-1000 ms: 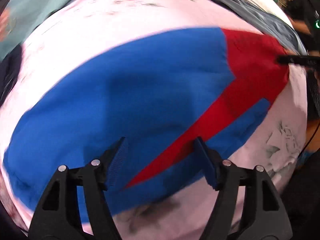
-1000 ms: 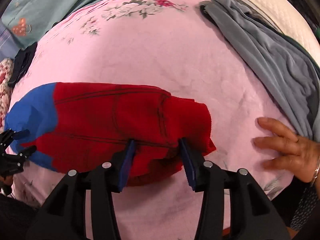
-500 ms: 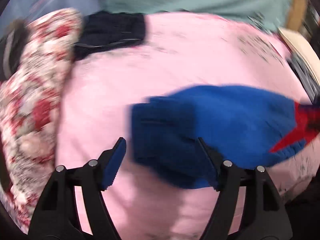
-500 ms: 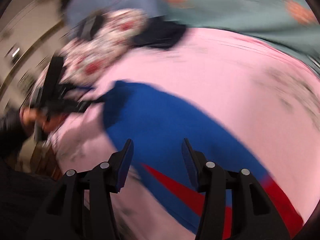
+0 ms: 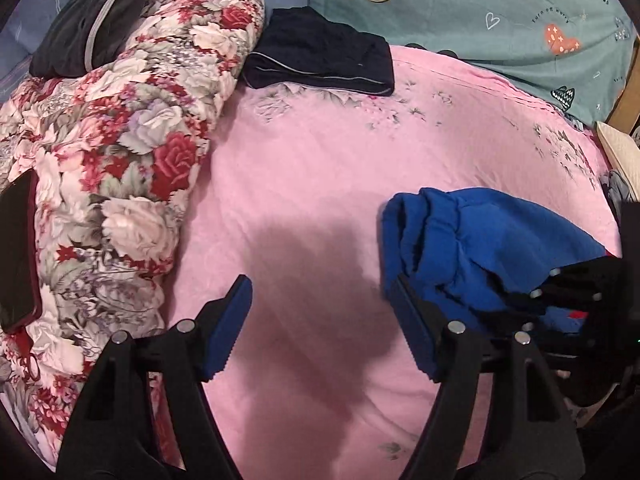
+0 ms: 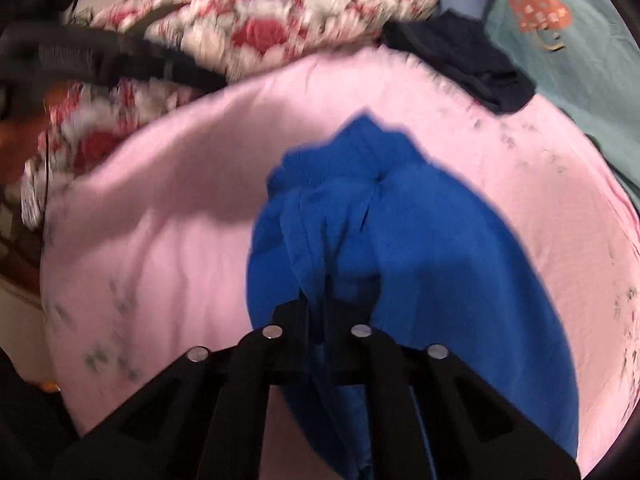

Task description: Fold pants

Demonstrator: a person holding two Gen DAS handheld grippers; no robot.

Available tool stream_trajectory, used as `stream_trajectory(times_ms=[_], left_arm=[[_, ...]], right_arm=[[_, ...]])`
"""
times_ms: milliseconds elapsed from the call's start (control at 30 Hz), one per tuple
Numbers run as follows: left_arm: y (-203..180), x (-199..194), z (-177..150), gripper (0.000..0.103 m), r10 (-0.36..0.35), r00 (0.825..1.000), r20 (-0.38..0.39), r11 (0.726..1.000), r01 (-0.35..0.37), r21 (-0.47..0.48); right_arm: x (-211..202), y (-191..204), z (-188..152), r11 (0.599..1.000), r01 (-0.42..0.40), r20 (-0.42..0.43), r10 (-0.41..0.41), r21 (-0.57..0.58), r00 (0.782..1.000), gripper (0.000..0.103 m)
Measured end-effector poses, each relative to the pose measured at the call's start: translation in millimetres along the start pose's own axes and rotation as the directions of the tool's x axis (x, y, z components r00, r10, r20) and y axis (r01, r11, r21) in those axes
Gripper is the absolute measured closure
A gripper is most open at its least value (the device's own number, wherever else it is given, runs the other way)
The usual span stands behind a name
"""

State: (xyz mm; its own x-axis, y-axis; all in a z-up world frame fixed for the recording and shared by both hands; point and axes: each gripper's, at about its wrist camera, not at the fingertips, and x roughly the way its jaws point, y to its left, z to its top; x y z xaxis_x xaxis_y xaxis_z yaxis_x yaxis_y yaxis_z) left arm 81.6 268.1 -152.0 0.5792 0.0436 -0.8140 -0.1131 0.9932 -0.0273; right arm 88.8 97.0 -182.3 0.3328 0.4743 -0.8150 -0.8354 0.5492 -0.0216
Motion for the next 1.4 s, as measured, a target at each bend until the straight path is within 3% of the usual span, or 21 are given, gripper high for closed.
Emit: stream_trajectory(times_ms=[67, 167, 233, 300, 367, 400, 500, 600, 633, 667, 733, 800, 867, 933, 1033, 1100, 1133, 1200, 1300, 1400], left_arm=[[10.4, -5.0, 2.5, 0.03, -0.005, 1.0, 0.02, 1.0, 0.006, -0.022], [16.6, -4.8, 9.9, 0.03, -0.024, 0.999, 0.032, 0.998, 0.026, -0.052], [8.4, -2.3, 17.5, 0.03, -0.036, 0.999, 0.039, 0.998, 0.038, -0.04], [-9.0, -2.3, 25.6, 0.03, -0.062, 0.997, 0.054, 0.998, 0.062, 0.002], [-35.6, -3.6, 33.3, 0.029, -0.087, 0.993, 0.074, 0.994, 0.082, 0.076], [-47.8, -3.9, 35.6, 0.028, -0.1, 0.992, 0.082, 0.99, 0.091, 0.106], [-87.7, -0.5, 39.6, 0.027, -0.177, 0.981, 0.074, 0.971, 0.161, 0.176], [-134.4, 15.6, 35.3, 0.027, -0.299, 0.954, 0.0, 0.936, 0.293, 0.195], [-156.5, 23.6, 29.2, 0.027, -0.346, 0.938, -0.037, 0.914, 0.346, 0.213], [-171.9, 30.5, 23.4, 0.027, -0.375, 0.925, -0.066, 0.898, 0.38, 0.223], [-205.8, 49.5, 9.0, 0.027, -0.374, 0.918, -0.134, 0.885, 0.397, 0.244], [-228.5, 65.5, -5.0, 0.027, -0.351, 0.92, -0.174, 0.88, 0.388, 0.275], [-244.5, 84.1, -20.3, 0.027, -0.302, 0.927, -0.221, 0.891, 0.357, 0.282], [-250.8, 85.8, -26.9, 0.025, -0.271, 0.944, -0.189, 0.9, 0.318, 0.298], [-254.3, 86.8, -27.4, 0.023, -0.261, 0.947, -0.186, 0.907, 0.307, 0.288], [-254.5, 87.7, -26.5, 0.023, -0.26, 0.948, -0.185, 0.911, 0.304, 0.277], [-255.0, 87.9, -26.0, 0.023, -0.258, 0.948, -0.184, 0.914, 0.301, 0.272], [-255.3, 87.8, -26.2, 0.023, -0.25, 0.951, -0.182, 0.921, 0.292, 0.259], [-258.8, 89.2, -26.2, 0.02, -0.236, 0.955, -0.177, 0.928, 0.276, 0.251], [-260.2, 89.2, -26.8, 0.017, -0.226, 0.958, -0.177, 0.931, 0.265, 0.251]], right_arm=[[-14.2, 10.9, 8.7, 1.0, -0.009, 0.049, 0.009, -0.002, 0.999, 0.099], [-0.7, 32.6, 4.1, 0.996, -0.085, 0.018, 0.085, -0.024, 0.996, 0.099], [24.1, 45.1, -4.3, 0.997, -0.057, -0.019, 0.056, -0.053, 0.998, 0.093], [37.5, 40.5, -9.6, 0.998, -0.068, -0.068, 0.068, -0.002, 0.995, 0.082], [11.6, 28.5, -7.8, 0.994, -0.1, -0.037, 0.101, 0.041, 0.994, 0.065], [-16.2, 13.7, -9.9, 0.991, -0.115, 0.027, 0.113, 0.075, 0.993, 0.054], [-70.6, -41.4, -27.5, 0.973, -0.1, 0.125, 0.075, 0.209, 0.989, 0.051], [-93.7, -129.9, -56.7, 0.879, -0.158, 0.141, 0.105, 0.449, 0.984, 0.051], [-94.6, -163.3, -70.6, 0.826, -0.199, 0.154, 0.137, 0.528, 0.979, 0.051], [-89.1, -186.2, -80.4, 0.79, -0.23, 0.148, 0.176, 0.568, 0.973, 0.051], [-71.3, -216.7, -93.6, 0.756, -0.255, 0.107, 0.24, 0.603, 0.965, 0.051], [-51.6, -229.4, -101.2, 0.739, -0.302, 0.083, 0.318, 0.602, 0.944, 0.051], [-30.4, -241.0, -103.8, 0.726, -0.344, 0.058, 0.388, 0.596, 0.92, 0.051], [-20.1, -247.8, -100.8, 0.725, -0.382, 0.049, 0.435, 0.572, 0.899, 0.05], [-1.0, -252.1, -94.5, 0.718, -0.434, 0.02, 0.506, 0.543, 0.862, 0.049], [13.9, -251.5, -93.6, 0.693, -0.471, 0.0, 0.562, 0.546, 0.827, 0.049], [19.7, -251.4, -93.2, 0.673, -0.494, -0.004, 0.594, 0.551, 0.804, 0.049], [24.0, -250.3, -90.3, 0.63, -0.536, 0.012, 0.642, 0.561, 0.767, 0.037], [23.2, -247.3, -83.4, 0.524, -0.648, 0.116, 0.721, 0.553, 0.683, 0.037], [24.5, -256.1, -82.5, 0.445, -0.693, 0.218, 0.73, 0.568, 0.648, 0.037]])
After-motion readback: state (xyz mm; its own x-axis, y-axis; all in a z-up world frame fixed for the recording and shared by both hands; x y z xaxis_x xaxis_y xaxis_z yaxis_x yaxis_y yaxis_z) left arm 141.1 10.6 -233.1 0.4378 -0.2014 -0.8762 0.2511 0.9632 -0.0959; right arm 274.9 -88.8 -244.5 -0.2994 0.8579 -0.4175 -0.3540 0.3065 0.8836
